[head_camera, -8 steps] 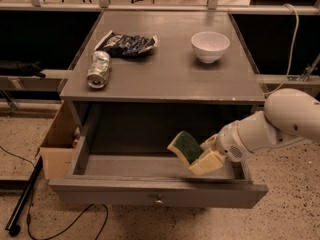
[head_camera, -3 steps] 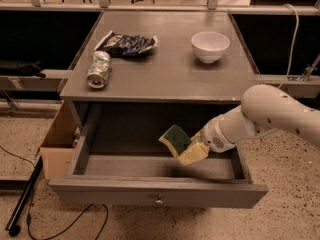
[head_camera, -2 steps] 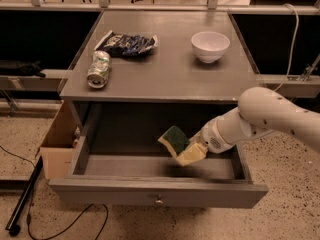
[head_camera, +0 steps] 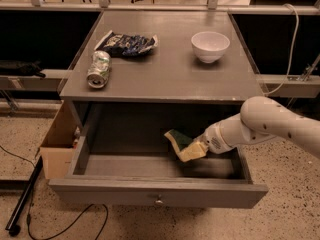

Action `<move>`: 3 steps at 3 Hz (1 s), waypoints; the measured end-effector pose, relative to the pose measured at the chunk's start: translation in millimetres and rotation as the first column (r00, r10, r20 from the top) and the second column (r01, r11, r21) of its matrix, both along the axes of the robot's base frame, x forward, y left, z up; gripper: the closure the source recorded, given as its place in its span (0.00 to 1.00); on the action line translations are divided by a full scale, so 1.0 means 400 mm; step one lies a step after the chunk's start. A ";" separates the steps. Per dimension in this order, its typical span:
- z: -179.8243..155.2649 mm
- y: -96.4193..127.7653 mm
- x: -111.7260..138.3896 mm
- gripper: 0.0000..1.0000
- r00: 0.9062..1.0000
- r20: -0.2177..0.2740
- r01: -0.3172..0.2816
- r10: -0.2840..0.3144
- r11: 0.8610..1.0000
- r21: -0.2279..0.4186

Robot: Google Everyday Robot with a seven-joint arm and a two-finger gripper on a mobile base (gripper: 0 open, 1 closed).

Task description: Place sponge into top drawer

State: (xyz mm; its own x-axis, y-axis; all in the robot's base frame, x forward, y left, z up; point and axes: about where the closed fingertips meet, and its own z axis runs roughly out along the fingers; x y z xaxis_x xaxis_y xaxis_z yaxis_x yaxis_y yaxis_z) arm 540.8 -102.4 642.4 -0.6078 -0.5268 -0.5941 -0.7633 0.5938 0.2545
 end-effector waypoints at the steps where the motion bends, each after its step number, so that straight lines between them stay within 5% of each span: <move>1: -0.020 -0.010 0.017 1.00 0.998 -0.009 0.057 -0.057 0.998 0.033; 2: -0.022 -0.011 0.019 0.83 0.998 -0.010 0.062 -0.061 0.997 0.036; 3: -0.022 -0.011 0.019 0.52 0.998 -0.010 0.062 -0.061 0.997 0.036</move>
Offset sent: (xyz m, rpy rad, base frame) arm 0.0066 -0.0038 -0.0077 0.0322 0.0078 -0.0547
